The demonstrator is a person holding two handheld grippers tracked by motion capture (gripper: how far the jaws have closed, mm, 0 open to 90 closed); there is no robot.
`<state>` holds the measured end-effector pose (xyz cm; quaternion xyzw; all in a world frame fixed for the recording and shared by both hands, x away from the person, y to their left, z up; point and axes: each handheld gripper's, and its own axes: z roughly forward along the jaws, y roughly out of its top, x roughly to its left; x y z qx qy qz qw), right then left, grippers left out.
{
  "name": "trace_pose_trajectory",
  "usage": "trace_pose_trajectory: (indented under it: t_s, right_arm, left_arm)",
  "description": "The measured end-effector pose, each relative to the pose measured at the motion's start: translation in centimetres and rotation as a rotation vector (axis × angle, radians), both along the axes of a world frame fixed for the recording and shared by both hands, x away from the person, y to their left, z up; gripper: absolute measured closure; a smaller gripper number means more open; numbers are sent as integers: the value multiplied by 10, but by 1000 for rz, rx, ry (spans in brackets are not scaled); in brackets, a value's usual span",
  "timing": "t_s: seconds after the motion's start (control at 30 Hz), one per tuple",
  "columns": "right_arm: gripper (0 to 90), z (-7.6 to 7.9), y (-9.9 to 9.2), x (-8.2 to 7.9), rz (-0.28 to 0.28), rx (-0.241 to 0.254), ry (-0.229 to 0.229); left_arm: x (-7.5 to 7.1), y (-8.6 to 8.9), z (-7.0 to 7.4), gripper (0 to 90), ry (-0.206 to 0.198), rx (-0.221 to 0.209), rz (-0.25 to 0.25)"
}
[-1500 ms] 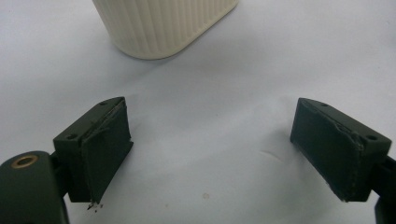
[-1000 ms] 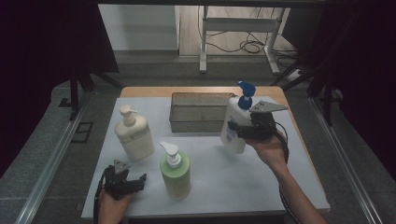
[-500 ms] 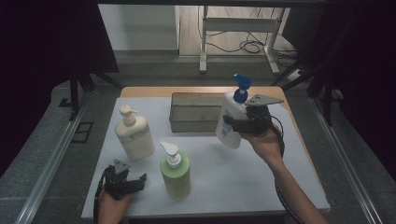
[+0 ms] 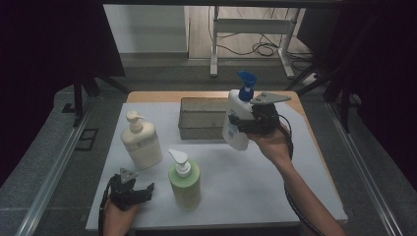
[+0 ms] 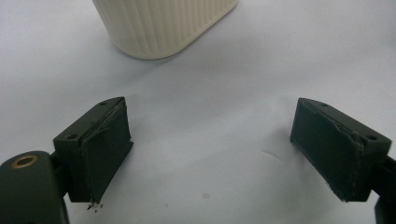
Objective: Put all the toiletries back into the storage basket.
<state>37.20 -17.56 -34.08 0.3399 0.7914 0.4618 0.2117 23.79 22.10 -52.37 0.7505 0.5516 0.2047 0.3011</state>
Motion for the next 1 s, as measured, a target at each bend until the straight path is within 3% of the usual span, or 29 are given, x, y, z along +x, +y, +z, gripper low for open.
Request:
trace_pose_trajectory:
  t_s: [0.57, 1.0]
  right_arm:
    - [379, 7, 27, 12, 6, 9, -12]
    - [381, 9, 47, 31, -6, 7, -16]
  left_arm:
    - [0, 0, 0, 119, 1, 1, 0]
    - [0, 0, 0, 119, 0, -1, 1]
